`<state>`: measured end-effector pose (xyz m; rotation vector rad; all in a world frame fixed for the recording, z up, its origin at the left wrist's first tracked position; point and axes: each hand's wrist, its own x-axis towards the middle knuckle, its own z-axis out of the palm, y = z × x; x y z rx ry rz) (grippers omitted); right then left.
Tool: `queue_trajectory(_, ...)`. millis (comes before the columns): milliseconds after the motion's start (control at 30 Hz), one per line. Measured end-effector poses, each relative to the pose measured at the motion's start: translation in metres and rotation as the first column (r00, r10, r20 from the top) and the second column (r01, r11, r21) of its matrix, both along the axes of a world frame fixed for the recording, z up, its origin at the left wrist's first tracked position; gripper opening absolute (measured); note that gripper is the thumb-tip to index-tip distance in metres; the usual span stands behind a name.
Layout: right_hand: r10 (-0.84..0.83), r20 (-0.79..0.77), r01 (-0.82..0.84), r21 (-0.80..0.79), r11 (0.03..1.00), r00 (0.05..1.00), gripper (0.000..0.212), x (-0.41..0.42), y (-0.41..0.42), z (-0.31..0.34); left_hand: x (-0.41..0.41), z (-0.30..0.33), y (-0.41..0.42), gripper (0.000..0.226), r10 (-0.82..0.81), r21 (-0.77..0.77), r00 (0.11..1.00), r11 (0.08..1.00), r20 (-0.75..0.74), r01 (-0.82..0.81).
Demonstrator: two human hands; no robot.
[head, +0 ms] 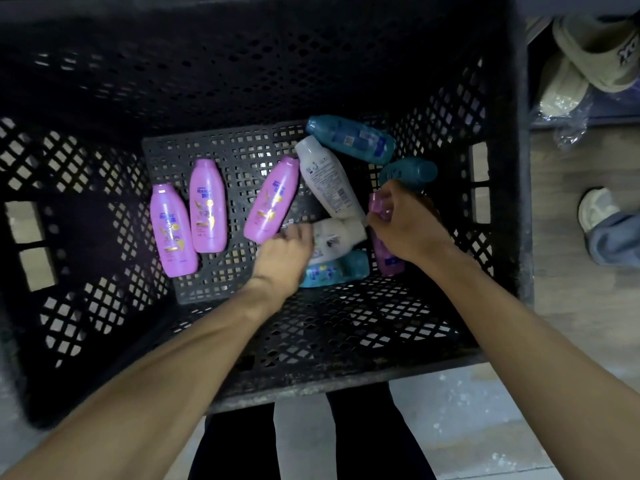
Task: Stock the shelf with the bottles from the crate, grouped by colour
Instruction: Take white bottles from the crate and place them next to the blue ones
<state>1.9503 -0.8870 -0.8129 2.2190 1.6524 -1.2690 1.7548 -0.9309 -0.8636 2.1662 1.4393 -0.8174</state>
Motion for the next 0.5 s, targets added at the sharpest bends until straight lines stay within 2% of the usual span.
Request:
queue_trajectory(100, 0.036, -0.011, -0.036, -0.037, 0.999, 0.999, 0.044, -0.013, 0.005, -0.009, -0.034, 0.013, 0.000, 0.079, 0.285, 0.032, 0.958, 0.958, 0.024, -0.285)
queue_trajectory(200, 0.120, 0.043, -0.116, -0.084, 0.990, 0.992, 0.055, -0.029, 0.012, -0.028, -0.050, 0.019, 0.004, 0.077, 0.496, 0.009, 0.866, 0.867, 0.069, -0.498)
queue_trajectory(400, 0.176, 0.182, -0.177, -0.010, 0.984, 0.967, 0.077, -0.062, 0.021, -0.066, -0.059, 0.011, 0.007, 0.070, 0.666, 0.019, 0.728, 0.736, 0.162, -0.677)
queue_trajectory(500, 0.288, 0.328, -0.297, -0.024, 0.955, 0.900, 0.090, -0.077, 0.018, -0.076, -0.061, 0.008, 0.005, 0.072, 0.708, 0.016, 0.683, 0.692, 0.179, -0.722)
